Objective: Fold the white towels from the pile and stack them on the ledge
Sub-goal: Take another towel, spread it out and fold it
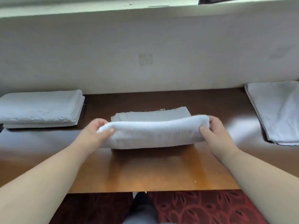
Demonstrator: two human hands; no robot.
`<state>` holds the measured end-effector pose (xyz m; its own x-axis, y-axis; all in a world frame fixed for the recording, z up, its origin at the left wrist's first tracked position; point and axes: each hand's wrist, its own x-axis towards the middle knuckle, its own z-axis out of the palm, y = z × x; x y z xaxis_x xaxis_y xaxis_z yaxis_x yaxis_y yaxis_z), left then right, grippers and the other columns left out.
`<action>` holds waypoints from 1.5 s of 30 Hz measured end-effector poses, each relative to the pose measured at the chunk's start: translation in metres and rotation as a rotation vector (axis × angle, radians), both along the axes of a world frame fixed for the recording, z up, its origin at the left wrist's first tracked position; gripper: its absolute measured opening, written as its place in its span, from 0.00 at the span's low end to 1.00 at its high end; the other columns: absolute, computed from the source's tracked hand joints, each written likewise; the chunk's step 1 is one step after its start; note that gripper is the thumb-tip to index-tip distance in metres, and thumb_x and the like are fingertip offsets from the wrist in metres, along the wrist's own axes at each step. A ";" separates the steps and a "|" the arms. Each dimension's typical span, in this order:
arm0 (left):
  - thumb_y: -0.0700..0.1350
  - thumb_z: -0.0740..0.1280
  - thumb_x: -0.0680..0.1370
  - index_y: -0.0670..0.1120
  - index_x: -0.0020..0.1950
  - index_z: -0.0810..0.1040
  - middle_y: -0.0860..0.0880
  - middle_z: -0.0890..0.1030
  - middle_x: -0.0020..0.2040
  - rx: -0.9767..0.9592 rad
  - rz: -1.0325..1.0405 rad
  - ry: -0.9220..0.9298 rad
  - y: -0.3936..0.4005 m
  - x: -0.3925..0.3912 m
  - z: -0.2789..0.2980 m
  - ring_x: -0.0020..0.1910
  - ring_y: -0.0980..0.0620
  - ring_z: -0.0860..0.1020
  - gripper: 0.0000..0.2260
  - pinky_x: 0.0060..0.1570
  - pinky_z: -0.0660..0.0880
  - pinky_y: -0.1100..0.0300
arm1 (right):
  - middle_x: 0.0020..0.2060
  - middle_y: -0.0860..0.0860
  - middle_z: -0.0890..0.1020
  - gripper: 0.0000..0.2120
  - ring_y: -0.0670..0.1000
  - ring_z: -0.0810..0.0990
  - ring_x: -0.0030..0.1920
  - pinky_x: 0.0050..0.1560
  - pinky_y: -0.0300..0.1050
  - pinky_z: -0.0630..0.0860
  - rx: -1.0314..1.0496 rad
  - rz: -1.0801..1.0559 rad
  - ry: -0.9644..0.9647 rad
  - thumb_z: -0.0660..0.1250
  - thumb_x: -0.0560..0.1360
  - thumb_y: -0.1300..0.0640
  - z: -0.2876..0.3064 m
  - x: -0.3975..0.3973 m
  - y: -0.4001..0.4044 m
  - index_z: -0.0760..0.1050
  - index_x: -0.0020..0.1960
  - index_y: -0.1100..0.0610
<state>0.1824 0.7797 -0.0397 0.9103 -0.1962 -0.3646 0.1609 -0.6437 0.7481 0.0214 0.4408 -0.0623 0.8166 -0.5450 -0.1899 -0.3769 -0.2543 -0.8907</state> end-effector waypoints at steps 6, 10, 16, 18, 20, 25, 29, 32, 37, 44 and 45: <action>0.62 0.75 0.69 0.55 0.65 0.73 0.48 0.80 0.62 -0.448 0.389 0.345 -0.034 0.071 -0.043 0.56 0.46 0.81 0.28 0.51 0.78 0.41 | 0.54 0.42 0.82 0.15 0.45 0.80 0.56 0.58 0.49 0.76 0.055 -0.190 0.044 0.60 0.79 0.43 -0.030 0.077 -0.012 0.73 0.63 0.46; 0.78 0.70 0.52 0.60 0.67 0.71 0.52 0.77 0.63 -0.294 0.478 0.430 -0.044 0.085 -0.063 0.59 0.43 0.79 0.46 0.53 0.75 0.35 | 0.53 0.42 0.82 0.15 0.46 0.80 0.54 0.53 0.47 0.77 0.087 -0.280 0.120 0.59 0.78 0.42 -0.052 0.096 -0.016 0.73 0.63 0.43; 0.58 0.73 0.72 0.62 0.63 0.66 0.53 0.73 0.56 -0.017 0.272 0.213 -0.064 0.075 -0.065 0.51 0.47 0.77 0.24 0.50 0.79 0.46 | 0.49 0.40 0.79 0.15 0.48 0.78 0.52 0.49 0.44 0.69 0.037 -0.319 0.247 0.58 0.81 0.44 -0.069 0.102 -0.013 0.73 0.65 0.45; 0.55 0.70 0.75 0.62 0.60 0.65 0.53 0.73 0.54 -0.005 0.249 0.075 -0.066 0.085 -0.066 0.49 0.49 0.75 0.18 0.48 0.76 0.52 | 0.48 0.41 0.79 0.15 0.49 0.77 0.51 0.51 0.44 0.68 -0.022 -0.286 0.285 0.57 0.81 0.45 -0.071 0.104 -0.014 0.73 0.65 0.46; 0.52 0.68 0.78 0.59 0.60 0.66 0.55 0.73 0.47 -0.019 0.226 -0.006 -0.069 0.088 -0.069 0.42 0.55 0.73 0.15 0.39 0.71 0.58 | 0.50 0.46 0.79 0.15 0.52 0.76 0.52 0.51 0.45 0.68 -0.109 -0.235 0.338 0.56 0.82 0.44 -0.073 0.106 -0.013 0.73 0.64 0.47; 0.52 0.68 0.78 0.55 0.65 0.65 0.51 0.73 0.52 0.047 0.176 0.026 -0.071 0.084 -0.077 0.41 0.54 0.73 0.19 0.36 0.65 0.62 | 0.52 0.48 0.80 0.19 0.53 0.76 0.51 0.51 0.46 0.69 -0.098 -0.242 0.436 0.57 0.80 0.40 -0.069 0.116 -0.013 0.74 0.64 0.48; 0.57 0.69 0.76 0.54 0.74 0.58 0.52 0.68 0.60 0.030 0.286 0.034 -0.061 0.084 -0.070 0.55 0.50 0.70 0.31 0.55 0.68 0.57 | 0.58 0.42 0.81 0.25 0.45 0.81 0.56 0.56 0.46 0.77 0.268 -0.401 0.186 0.65 0.73 0.37 -0.068 0.087 -0.014 0.74 0.67 0.44; 0.63 0.66 0.75 0.53 0.74 0.59 0.49 0.71 0.56 0.091 0.409 0.071 -0.054 0.062 -0.072 0.51 0.47 0.71 0.32 0.53 0.67 0.56 | 0.56 0.39 0.82 0.21 0.39 0.81 0.55 0.58 0.44 0.76 0.330 -0.342 0.162 0.66 0.76 0.41 -0.078 0.058 -0.004 0.72 0.67 0.44; 0.62 0.68 0.75 0.52 0.67 0.66 0.53 0.76 0.50 0.030 0.408 0.105 -0.058 0.032 -0.084 0.46 0.51 0.75 0.26 0.49 0.68 0.57 | 0.51 0.37 0.81 0.13 0.36 0.79 0.50 0.45 0.35 0.71 0.239 -0.278 0.178 0.60 0.81 0.43 -0.072 0.054 0.012 0.71 0.65 0.43; 0.60 0.63 0.78 0.49 0.57 0.64 0.52 0.74 0.41 0.158 0.362 0.004 -0.062 0.044 -0.087 0.44 0.45 0.75 0.18 0.46 0.69 0.54 | 0.49 0.53 0.82 0.22 0.60 0.77 0.56 0.62 0.58 0.71 -0.193 -0.234 0.494 0.56 0.78 0.35 -0.081 0.062 0.013 0.68 0.64 0.47; 0.61 0.64 0.77 0.49 0.59 0.64 0.51 0.76 0.44 0.190 0.359 0.021 -0.063 0.044 -0.088 0.46 0.44 0.75 0.20 0.50 0.71 0.52 | 0.51 0.54 0.81 0.23 0.61 0.76 0.58 0.63 0.58 0.69 -0.196 -0.240 0.514 0.57 0.77 0.35 -0.080 0.064 0.013 0.67 0.66 0.47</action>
